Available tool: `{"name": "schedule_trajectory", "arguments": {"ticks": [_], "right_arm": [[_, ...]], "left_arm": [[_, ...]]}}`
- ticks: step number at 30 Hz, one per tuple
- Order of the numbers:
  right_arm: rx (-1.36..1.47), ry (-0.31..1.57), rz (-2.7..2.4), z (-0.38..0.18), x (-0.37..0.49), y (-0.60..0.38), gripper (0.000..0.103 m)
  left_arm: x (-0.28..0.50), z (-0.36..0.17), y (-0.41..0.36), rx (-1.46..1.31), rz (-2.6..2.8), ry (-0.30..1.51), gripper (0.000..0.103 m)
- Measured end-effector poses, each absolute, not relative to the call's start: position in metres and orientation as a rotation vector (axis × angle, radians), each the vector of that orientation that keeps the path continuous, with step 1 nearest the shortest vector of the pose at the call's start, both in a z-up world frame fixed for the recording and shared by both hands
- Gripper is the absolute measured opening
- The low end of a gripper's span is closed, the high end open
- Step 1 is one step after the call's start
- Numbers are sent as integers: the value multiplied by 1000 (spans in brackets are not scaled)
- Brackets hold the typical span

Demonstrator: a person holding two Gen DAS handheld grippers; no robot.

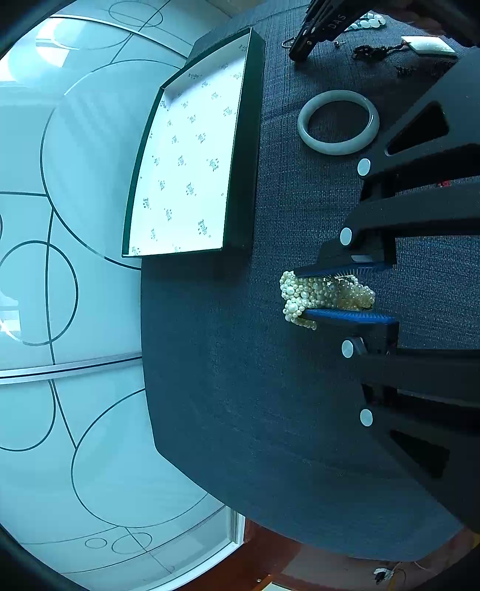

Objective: Organize jewelry
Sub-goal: 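Lift the pearl strand with the left tool while the right tool grasps a gold stud, then lower both held items into the white box and open both tools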

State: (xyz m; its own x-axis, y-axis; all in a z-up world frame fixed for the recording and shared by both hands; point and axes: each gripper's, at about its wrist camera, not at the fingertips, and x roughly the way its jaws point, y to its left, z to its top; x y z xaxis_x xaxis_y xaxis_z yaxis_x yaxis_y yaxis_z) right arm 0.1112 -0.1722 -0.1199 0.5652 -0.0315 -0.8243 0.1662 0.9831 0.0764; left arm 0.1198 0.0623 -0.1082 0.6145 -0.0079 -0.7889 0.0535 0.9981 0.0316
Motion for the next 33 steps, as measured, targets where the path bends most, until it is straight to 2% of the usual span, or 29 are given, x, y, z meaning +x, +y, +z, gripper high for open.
{"name": "schedule_trajectory", "arguments": {"ticks": [15,24,33], "right_arm": [[194,882,-93,-69,105,-189,6],[205,824,-88,-37,135,-200,6],[207,856,-96,-49,178,-212,6]], "left_arm": [[119,-74,35,55,-97,861,17],[150,-45,8,63,-146,807,17],[207,-47,-23,89,-178,801,17]]}}
